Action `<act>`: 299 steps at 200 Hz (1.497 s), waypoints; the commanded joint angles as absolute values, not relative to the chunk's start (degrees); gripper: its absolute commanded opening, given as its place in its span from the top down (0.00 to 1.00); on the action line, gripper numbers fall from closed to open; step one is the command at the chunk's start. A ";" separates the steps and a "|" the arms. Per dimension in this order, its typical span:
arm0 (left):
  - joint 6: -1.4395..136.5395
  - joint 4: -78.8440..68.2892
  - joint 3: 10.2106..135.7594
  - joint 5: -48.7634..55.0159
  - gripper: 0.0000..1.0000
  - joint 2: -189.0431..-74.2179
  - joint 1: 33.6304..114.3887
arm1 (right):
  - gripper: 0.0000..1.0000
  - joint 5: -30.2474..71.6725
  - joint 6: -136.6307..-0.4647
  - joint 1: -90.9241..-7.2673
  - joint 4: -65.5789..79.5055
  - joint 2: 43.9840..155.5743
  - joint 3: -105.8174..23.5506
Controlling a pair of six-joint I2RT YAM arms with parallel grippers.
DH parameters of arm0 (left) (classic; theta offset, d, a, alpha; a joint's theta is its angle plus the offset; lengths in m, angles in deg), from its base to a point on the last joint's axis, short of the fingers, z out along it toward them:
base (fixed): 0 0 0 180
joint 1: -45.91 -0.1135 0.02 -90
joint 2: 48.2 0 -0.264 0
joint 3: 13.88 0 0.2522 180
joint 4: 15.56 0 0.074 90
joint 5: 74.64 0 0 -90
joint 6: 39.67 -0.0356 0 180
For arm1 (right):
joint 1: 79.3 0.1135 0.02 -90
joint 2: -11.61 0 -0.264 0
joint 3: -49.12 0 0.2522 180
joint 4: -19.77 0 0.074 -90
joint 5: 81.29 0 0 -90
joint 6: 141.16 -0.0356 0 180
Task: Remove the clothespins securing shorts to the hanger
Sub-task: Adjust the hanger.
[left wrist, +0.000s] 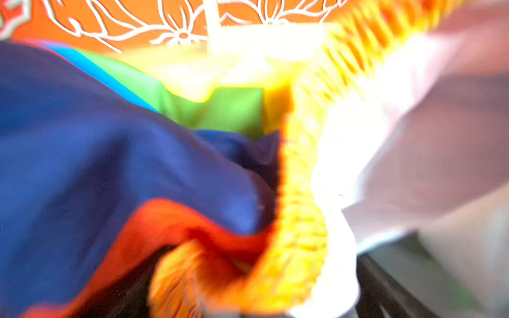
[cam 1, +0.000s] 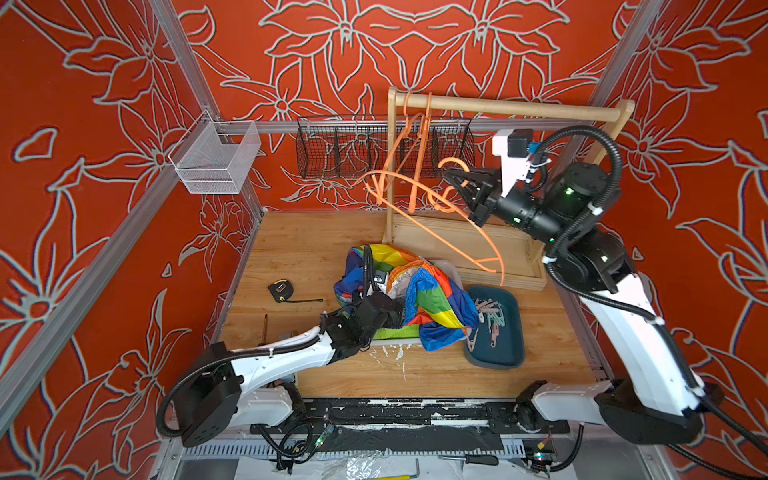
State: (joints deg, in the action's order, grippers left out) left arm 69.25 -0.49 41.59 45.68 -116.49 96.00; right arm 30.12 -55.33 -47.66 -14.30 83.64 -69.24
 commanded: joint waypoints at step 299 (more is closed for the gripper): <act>25.18 2.80 68.01 37.39 0.19 -114.90 85.40 | 1.00 45.69 -61.09 -48.28 -27.17 87.55 -64.96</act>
State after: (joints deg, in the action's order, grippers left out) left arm 25.73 5.14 68.11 41.46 -115.23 86.44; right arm 43.74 -60.49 -48.21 -28.79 87.27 -64.28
